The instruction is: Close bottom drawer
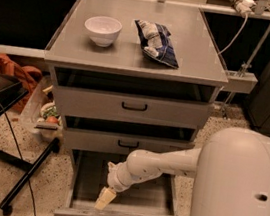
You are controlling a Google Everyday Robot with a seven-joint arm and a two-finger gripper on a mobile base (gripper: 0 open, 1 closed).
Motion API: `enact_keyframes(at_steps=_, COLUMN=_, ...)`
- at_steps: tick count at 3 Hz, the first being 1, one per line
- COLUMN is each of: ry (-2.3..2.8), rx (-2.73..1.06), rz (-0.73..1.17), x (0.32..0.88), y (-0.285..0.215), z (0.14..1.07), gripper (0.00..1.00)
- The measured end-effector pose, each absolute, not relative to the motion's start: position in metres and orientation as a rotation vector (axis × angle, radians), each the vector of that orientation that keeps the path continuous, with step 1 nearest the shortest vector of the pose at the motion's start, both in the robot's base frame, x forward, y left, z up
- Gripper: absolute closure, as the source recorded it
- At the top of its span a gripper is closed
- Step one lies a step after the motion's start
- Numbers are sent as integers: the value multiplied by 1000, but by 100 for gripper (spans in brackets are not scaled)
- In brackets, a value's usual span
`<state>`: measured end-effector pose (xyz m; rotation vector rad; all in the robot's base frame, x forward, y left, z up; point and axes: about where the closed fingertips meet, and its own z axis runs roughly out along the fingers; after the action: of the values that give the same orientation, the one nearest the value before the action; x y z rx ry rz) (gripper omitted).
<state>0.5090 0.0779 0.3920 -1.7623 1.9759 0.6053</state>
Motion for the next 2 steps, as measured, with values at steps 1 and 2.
enact_keyframes(at_steps=1, ry=1951, rx=-1715, rz=575, x=507, y=79, z=353, gripper=0)
enact_keyframes(at_steps=2, ry=1901, rx=-1590, rz=529, x=519, y=90, z=325, gripper=0)
